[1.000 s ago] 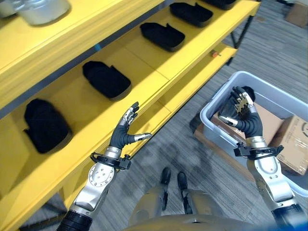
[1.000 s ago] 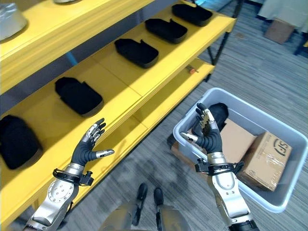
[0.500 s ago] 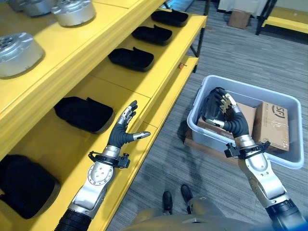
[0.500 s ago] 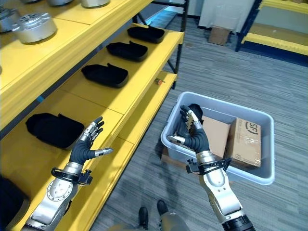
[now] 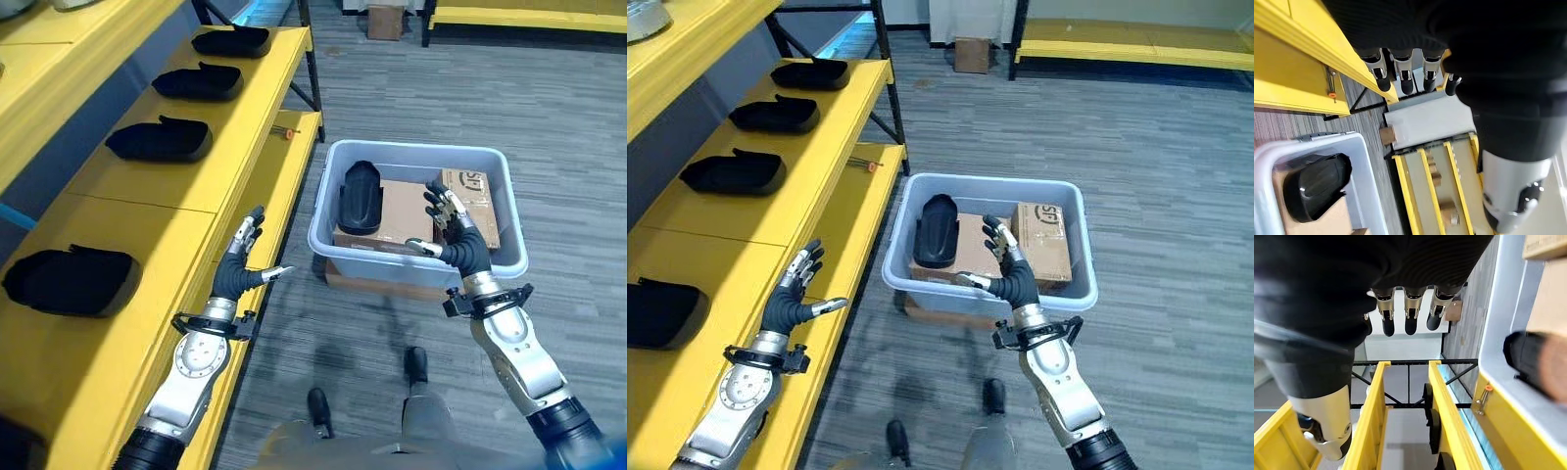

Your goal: Move parts from the plastic box to the shelf.

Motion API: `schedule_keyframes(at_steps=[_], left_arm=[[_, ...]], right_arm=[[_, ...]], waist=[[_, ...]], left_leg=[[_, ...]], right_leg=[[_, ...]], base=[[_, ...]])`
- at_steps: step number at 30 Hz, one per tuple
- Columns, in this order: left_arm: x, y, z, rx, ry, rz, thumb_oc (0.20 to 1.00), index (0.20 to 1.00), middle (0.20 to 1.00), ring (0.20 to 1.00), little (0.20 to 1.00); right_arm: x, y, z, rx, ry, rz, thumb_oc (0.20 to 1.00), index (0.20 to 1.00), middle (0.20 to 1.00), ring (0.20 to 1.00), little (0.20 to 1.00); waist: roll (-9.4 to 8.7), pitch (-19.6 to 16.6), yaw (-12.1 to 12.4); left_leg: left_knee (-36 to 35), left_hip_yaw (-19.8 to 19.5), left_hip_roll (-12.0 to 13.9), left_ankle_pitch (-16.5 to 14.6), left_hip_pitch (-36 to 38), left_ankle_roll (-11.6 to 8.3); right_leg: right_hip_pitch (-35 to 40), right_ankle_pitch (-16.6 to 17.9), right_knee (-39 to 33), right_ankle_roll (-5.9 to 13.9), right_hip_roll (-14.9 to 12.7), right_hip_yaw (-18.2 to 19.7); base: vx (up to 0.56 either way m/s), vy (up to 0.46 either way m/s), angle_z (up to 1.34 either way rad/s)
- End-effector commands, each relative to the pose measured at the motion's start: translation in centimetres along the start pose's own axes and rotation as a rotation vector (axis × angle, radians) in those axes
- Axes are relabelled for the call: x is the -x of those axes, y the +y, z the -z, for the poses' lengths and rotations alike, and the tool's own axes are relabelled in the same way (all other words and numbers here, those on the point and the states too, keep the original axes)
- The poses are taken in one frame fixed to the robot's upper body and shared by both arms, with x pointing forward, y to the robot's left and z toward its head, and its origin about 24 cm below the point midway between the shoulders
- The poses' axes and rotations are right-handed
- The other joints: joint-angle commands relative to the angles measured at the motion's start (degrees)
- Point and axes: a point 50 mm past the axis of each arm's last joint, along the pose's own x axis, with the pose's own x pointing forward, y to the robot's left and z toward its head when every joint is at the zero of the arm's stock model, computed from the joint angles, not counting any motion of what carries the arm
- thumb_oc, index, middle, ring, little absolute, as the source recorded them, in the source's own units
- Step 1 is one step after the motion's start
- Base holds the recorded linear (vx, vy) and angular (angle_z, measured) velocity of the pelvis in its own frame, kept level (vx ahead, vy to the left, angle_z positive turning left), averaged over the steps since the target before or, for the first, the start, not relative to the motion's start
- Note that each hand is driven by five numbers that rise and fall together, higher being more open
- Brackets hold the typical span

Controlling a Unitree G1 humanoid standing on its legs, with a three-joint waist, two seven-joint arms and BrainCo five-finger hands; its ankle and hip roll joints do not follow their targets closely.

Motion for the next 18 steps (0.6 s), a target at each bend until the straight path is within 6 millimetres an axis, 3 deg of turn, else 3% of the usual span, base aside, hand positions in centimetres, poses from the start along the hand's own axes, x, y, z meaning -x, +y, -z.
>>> schedule_keyframes(at_steps=[1,4,8,9,10,12,15,16,18], left_arm=[[-0.8,0.3,-1.9,-0.011,-0.106,-0.006,1.0,1.0,1.0,1.0,1.0],[-1.4,-0.4,-1.8,0.027,-0.106,0.017,1.0,1.0,1.0,1.0,1.0],[-1.5,-0.6,-1.7,0.028,-0.098,0.027,1.0,1.0,1.0,1.0,1.0],[-1.7,-0.8,-1.8,0.038,-0.103,0.028,1.0,1.0,1.0,1.0,1.0],[-1.7,-0.8,-1.8,0.038,-0.103,0.028,1.0,1.0,1.0,1.0,1.0],[-1.6,-0.7,-1.8,0.044,-0.105,0.025,1.0,1.0,1.0,1.0,1.0],[-1.5,-0.5,-2.0,0.05,-0.112,0.021,1.0,1.0,1.0,1.0,1.0],[-1.6,-0.5,-2.0,0.053,-0.111,0.018,1.0,1.0,1.0,1.0,1.0],[-1.5,-0.4,-1.9,0.064,-0.106,0.014,1.0,1.0,1.0,1.0,1.0]], right_arm=[[-0.9,-0.2,-2.2,-0.006,-0.127,0.015,1.0,1.0,1.0,1.0,1.0],[-0.7,-1.2,-2.3,0.016,-0.13,0.047,1.0,1.0,1.0,1.0,1.0],[-0.4,-1.7,-2.3,0.019,-0.126,0.067,1.0,1.0,1.0,1.0,1.0],[-0.2,-2.1,-2.2,0.03,-0.122,0.081,1.0,1.0,1.0,1.0,1.0],[-0.2,-2.1,-2.2,0.03,-0.122,0.082,1.0,1.0,1.0,1.0,1.0],[-0.1,-2.1,-2.2,0.022,-0.124,0.08,1.0,1.0,1.0,1.0,1.0],[-0.1,-1.9,-2.4,0.02,-0.133,0.063,1.0,1.0,1.0,1.0,1.0],[-0.1,-2.0,-2.5,0.023,-0.137,0.064,1.0,1.0,1.0,1.0,1.0],[-0.1,-2.2,-2.5,0.037,-0.139,0.079,1.0,1.0,1.0,1.0,1.0]], waist=[[-0.54,-3.3,0.7],[-0.3,-4.0,-0.4],[-0.14,-4.4,-0.8],[-0.27,-3.7,-1.1],[-0.26,-3.7,-1.1],[-0.96,-2.6,-0.6],[-2.49,0.3,1.2],[-2.98,0.9,1.2],[-3.64,1.0,1.1]], left_leg=[[4.4,-4.9,-3.4,-4.8,0.4,2.14],[4.4,-5.0,-0.2,-3.4,0.5,-0.22],[4.5,-4.8,1.1,-2.2,0.5,-1.34],[8.6,-5.0,2.1,-0.8,-1.2,-2.45],[9.0,-5.1,2.1,-1.0,-1.5,-2.51],[16.4,-6.3,2.4,1.8,-4.2,-3.21],[29.8,-11.6,-1.4,3.8,-11.3,-2.78],[28.5,-11.8,-1.2,3.1,-13.5,-2.25],[22.1,-11.7,1.7,2.1,-14.9,-1.52]], right_leg=[[-0.5,-0.3,0.8,-1.3,3.0,-2.3],[1.3,-2.8,0.4,-2.78,5.2,-3.6],[2.0,-3.9,0.1,-3.53,6.1,-4.0],[2.5,-4.9,-0.1,-4.67,7.0,-3.7],[2.5,-4.9,-0.1,-4.72,7.1,-3.8],[3.9,-5.5,-0.4,-5.92,7.7,-3.2],[5.3,-6.2,-0.7,-7.31,7.8,-1.9],[5.4,-6.2,-0.7,-7.13,7.4,-1.9],[5.3,-6.6,-0.3,-6.06,6.2,-1.1]], base=[[0.15,-0.207,-0.1],[0.2,-0.284,-0.1],[0.11,-0.145,0.07],[0.08,-0.152,0.12],[0.06,-0.155,0.23],[0.04,-0.122,0.15],[0.01,-0.099,-0.07],[0.04,-0.003,-0.23],[0.12,0.098,-0.07]])
